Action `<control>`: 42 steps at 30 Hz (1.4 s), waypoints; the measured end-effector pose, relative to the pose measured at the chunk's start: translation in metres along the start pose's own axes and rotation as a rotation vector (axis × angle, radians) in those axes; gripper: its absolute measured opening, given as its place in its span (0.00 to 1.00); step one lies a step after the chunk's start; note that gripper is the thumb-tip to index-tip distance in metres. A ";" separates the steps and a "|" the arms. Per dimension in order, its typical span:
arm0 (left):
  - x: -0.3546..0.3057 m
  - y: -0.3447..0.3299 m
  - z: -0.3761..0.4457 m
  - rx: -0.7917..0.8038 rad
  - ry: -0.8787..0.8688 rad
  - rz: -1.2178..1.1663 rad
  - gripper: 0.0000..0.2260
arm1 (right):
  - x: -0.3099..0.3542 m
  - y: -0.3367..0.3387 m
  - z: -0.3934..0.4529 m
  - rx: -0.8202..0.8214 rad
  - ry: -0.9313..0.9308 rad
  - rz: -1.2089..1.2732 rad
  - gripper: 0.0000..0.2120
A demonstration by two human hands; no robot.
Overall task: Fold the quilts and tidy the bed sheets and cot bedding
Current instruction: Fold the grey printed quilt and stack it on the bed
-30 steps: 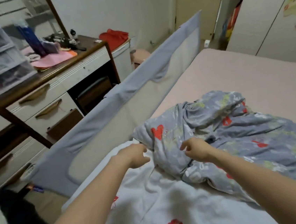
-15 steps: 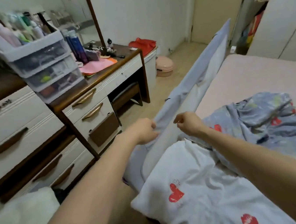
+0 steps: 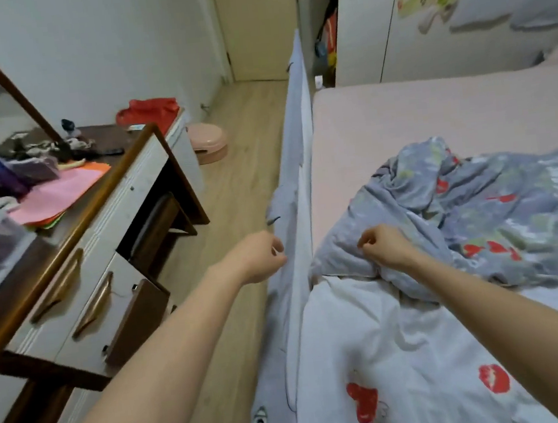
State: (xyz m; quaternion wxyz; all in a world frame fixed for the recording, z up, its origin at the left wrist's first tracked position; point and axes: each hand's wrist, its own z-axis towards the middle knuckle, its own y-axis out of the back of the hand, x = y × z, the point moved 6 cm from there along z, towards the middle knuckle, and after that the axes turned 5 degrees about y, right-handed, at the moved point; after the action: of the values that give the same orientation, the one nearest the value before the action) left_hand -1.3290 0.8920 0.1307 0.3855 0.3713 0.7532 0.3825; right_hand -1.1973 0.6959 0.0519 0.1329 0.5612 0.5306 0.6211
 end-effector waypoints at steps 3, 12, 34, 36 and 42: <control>-0.005 0.008 0.030 0.041 -0.083 0.030 0.15 | -0.015 -0.006 0.017 -0.015 -0.087 0.062 0.09; -0.029 0.009 0.159 0.131 -0.402 0.140 0.18 | -0.014 -0.045 0.081 -0.093 -0.368 0.064 0.12; -0.084 -0.020 0.397 0.299 -0.741 0.673 0.19 | -0.100 -0.142 0.243 -0.183 -0.901 0.118 0.57; -0.100 -0.024 0.426 0.341 -0.731 0.699 0.19 | -0.125 -0.155 0.258 -0.131 -1.001 0.025 0.59; -0.176 -0.064 0.497 0.446 -0.787 0.827 0.20 | -0.192 -0.125 0.273 -0.208 -1.073 -0.155 0.25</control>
State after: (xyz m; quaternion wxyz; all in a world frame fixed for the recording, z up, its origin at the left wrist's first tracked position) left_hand -0.8408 0.8580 -0.0762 0.3675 0.8179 0.4098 0.1677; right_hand -0.9578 0.7391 -0.2088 0.4847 0.7423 0.3639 0.2857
